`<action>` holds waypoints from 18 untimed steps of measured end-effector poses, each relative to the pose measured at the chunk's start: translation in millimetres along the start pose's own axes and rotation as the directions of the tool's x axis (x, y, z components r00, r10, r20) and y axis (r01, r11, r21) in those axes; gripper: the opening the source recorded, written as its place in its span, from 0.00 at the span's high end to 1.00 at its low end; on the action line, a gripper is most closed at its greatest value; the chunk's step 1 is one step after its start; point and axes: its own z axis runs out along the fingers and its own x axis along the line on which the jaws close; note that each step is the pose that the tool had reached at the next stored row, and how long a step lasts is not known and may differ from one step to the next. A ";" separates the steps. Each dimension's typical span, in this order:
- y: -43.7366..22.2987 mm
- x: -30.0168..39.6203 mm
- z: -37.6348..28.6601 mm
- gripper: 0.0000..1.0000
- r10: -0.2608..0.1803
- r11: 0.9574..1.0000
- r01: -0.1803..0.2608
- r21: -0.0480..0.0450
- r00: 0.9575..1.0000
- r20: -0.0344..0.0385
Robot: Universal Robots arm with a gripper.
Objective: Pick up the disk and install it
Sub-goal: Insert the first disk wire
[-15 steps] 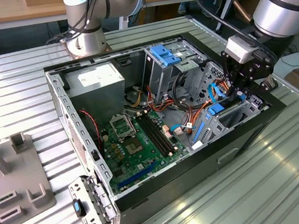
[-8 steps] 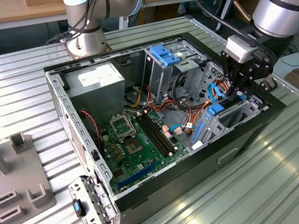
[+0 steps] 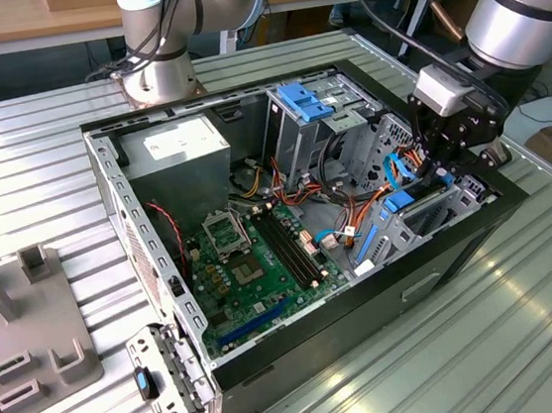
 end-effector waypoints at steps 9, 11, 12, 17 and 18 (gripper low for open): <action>-0.1 0.1 2.2 0.84 0.000 1.000 0.000 0.000 1.000 0.000; -0.1 0.1 2.2 0.84 0.000 1.000 0.000 0.000 1.000 0.000; -0.1 0.1 2.2 0.84 0.000 1.000 0.000 0.000 1.000 0.000; -0.1 0.1 2.2 0.84 0.000 1.000 0.000 0.000 1.000 0.000; -0.1 0.1 2.2 0.84 0.000 1.000 0.000 0.000 1.000 0.000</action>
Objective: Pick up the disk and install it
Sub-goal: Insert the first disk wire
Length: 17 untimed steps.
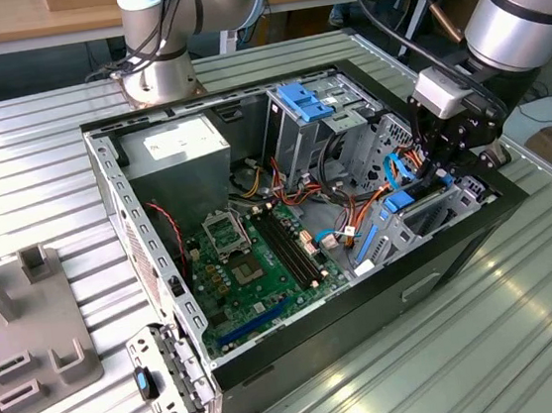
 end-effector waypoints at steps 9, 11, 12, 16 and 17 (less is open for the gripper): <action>0.0 0.8 0.3 0.84 0.000 1.000 0.000 0.000 1.000 0.000; 0.1 1.2 0.3 0.84 0.000 1.000 0.000 0.001 1.000 0.000; 0.2 1.4 0.3 0.84 0.000 1.000 0.000 0.002 1.000 0.000; 1.2 1.8 0.2 0.84 0.000 1.000 0.000 0.003 1.000 0.001; 2.0 1.8 0.2 0.84 0.000 1.000 0.000 0.004 1.000 0.001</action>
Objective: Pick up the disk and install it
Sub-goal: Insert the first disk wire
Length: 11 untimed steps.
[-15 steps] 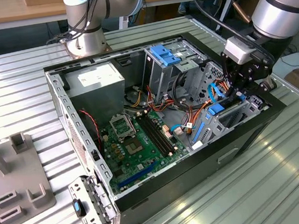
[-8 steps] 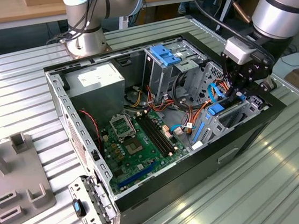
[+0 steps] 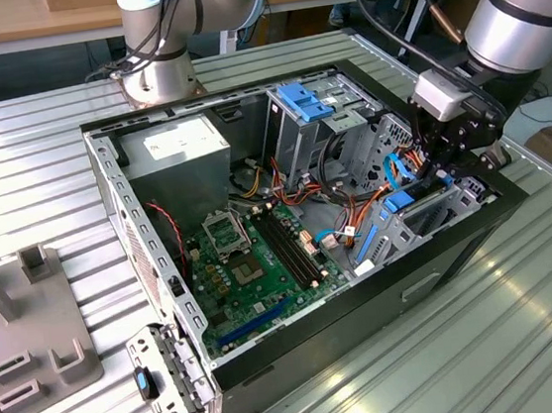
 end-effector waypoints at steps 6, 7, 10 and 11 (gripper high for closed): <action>0.0 -0.1 -1.8 0.84 0.000 1.000 0.000 0.000 1.000 0.000; -0.1 -0.1 -1.9 0.84 0.000 1.000 0.000 0.000 1.000 0.000; -0.7 -0.2 -2.0 0.84 0.000 1.000 0.000 0.000 1.000 0.000; -0.7 -0.1 -2.0 0.84 0.000 1.000 0.000 0.000 1.000 0.000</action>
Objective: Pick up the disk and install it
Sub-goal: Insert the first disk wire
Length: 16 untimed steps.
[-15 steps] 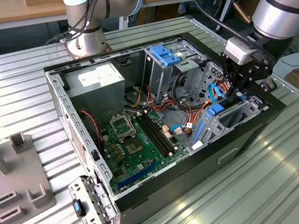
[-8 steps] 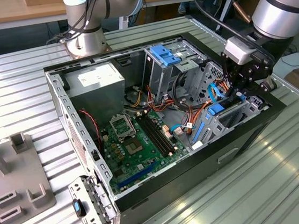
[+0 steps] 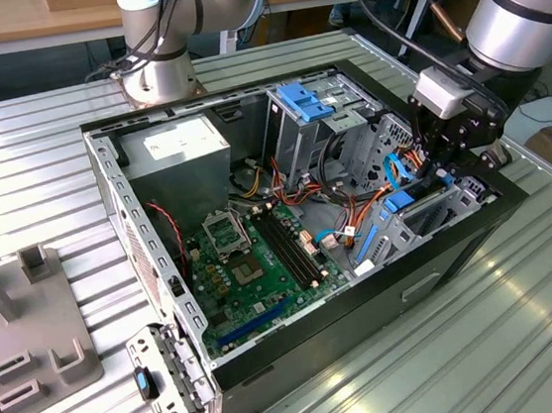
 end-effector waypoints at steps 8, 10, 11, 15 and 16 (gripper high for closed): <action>0.0 0.0 0.1 0.84 -0.001 1.000 0.001 0.013 1.000 0.000; 0.8 0.1 0.0 0.84 -0.001 1.000 0.001 0.013 1.000 0.000; 0.9 0.1 0.0 0.84 -0.001 1.000 0.001 0.014 1.000 0.000; 1.4 0.2 0.2 0.84 -0.001 1.000 0.001 0.016 1.000 0.000; 2.4 0.3 0.2 0.84 0.000 1.000 0.000 0.016 1.000 0.000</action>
